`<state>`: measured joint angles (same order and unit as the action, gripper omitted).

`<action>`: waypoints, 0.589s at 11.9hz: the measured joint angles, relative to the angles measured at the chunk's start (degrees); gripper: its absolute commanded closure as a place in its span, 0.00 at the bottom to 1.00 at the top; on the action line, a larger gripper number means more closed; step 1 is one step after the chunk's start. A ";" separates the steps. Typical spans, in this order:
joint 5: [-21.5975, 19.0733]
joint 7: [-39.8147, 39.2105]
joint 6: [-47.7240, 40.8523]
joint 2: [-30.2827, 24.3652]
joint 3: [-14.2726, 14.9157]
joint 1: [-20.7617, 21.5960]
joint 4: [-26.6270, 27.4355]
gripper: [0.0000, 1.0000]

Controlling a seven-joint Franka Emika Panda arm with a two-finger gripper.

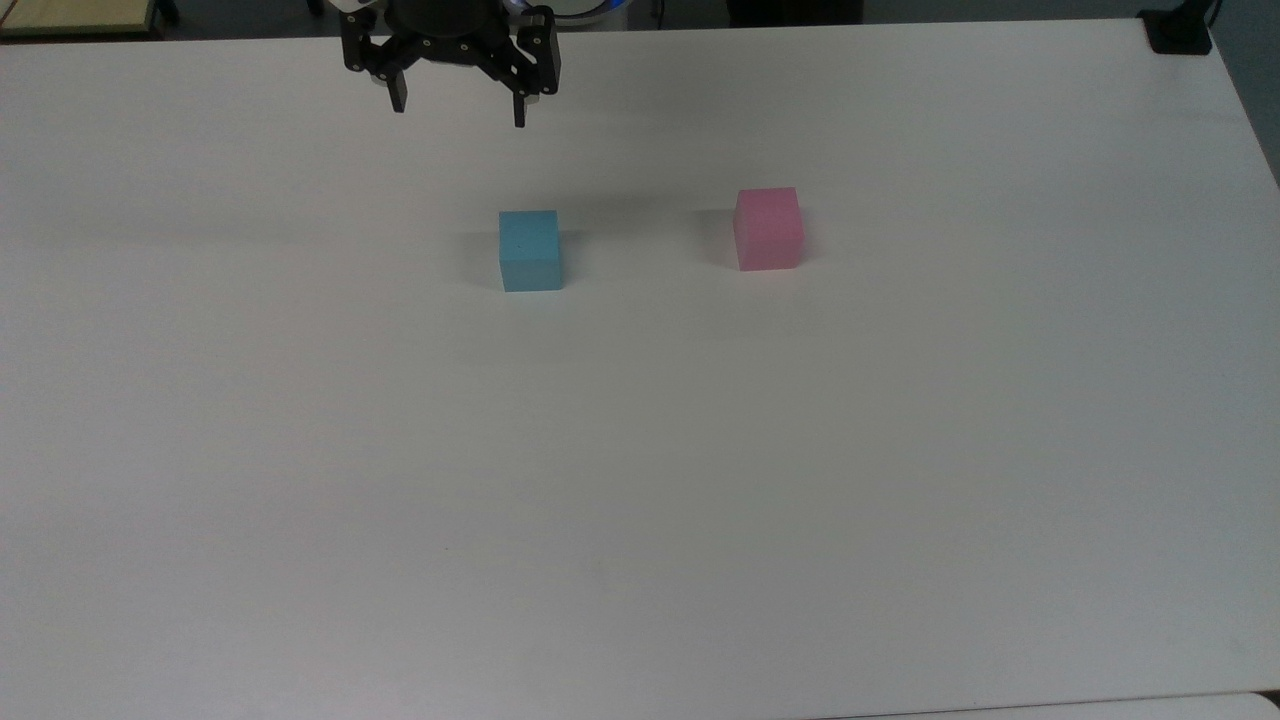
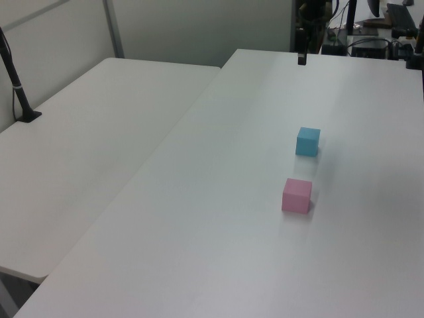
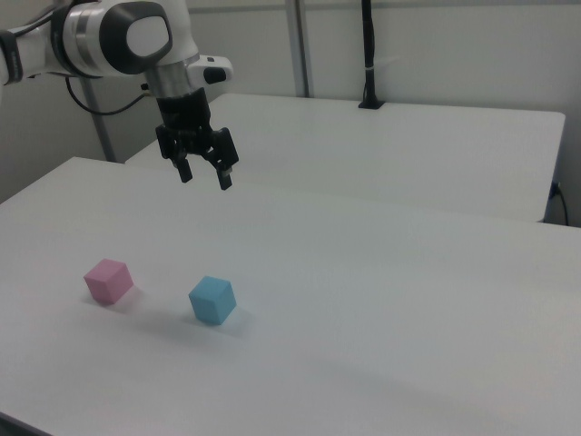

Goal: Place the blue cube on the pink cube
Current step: 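Move the open gripper down over the light-blue cube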

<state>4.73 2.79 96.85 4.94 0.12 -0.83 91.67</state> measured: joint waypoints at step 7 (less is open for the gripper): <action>-0.11 0.82 -0.17 -0.17 -1.41 1.13 0.01 0.00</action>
<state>4.61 3.61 96.68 4.77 -1.29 0.31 91.68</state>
